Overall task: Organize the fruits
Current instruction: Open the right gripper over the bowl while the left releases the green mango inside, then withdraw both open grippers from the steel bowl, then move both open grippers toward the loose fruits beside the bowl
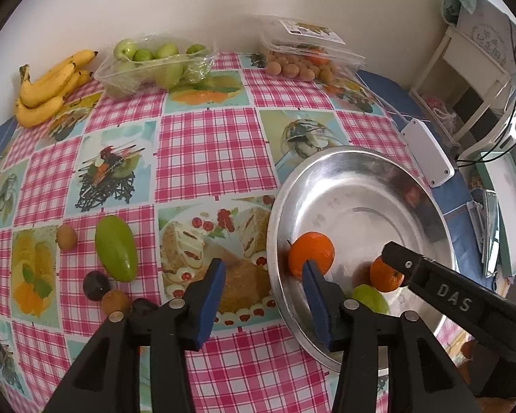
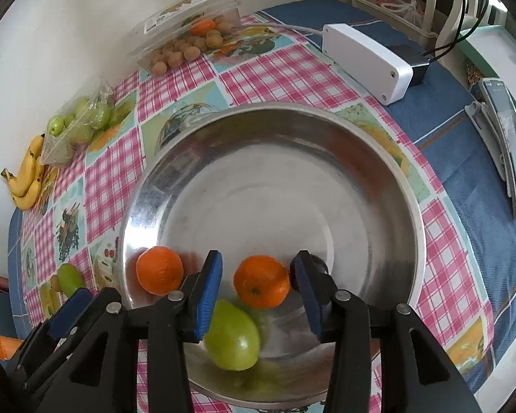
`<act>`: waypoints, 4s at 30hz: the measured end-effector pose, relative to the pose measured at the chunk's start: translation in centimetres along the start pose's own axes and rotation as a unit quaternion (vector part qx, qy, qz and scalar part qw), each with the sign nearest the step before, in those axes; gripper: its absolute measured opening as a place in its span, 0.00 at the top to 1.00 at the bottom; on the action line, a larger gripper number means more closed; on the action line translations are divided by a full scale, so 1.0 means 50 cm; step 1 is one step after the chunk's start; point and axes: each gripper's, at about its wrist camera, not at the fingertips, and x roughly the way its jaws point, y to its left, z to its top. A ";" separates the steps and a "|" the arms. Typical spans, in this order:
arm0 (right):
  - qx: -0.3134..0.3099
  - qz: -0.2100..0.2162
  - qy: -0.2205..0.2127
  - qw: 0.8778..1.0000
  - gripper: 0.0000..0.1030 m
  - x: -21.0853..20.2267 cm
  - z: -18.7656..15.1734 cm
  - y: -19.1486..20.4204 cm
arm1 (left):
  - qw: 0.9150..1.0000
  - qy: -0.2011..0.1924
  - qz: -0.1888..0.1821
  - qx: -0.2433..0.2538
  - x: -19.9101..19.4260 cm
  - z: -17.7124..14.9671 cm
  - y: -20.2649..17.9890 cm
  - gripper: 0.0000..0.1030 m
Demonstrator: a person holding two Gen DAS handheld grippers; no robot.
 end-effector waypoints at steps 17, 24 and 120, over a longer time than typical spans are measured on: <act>-0.044 -0.023 -0.019 0.999 0.56 -0.068 -0.047 0.028 | 0.999 0.000 0.004 -0.037 -0.019 -0.013 0.048 0.44; -0.062 -0.032 -0.020 0.997 0.56 -0.077 -0.075 0.045 | 0.999 -0.001 0.007 -0.051 -0.031 -0.041 0.067 0.44; -0.180 0.054 0.012 0.982 0.02 0.006 -0.159 0.344 | 0.970 -0.037 0.104 -0.216 -0.131 -0.109 0.427 0.00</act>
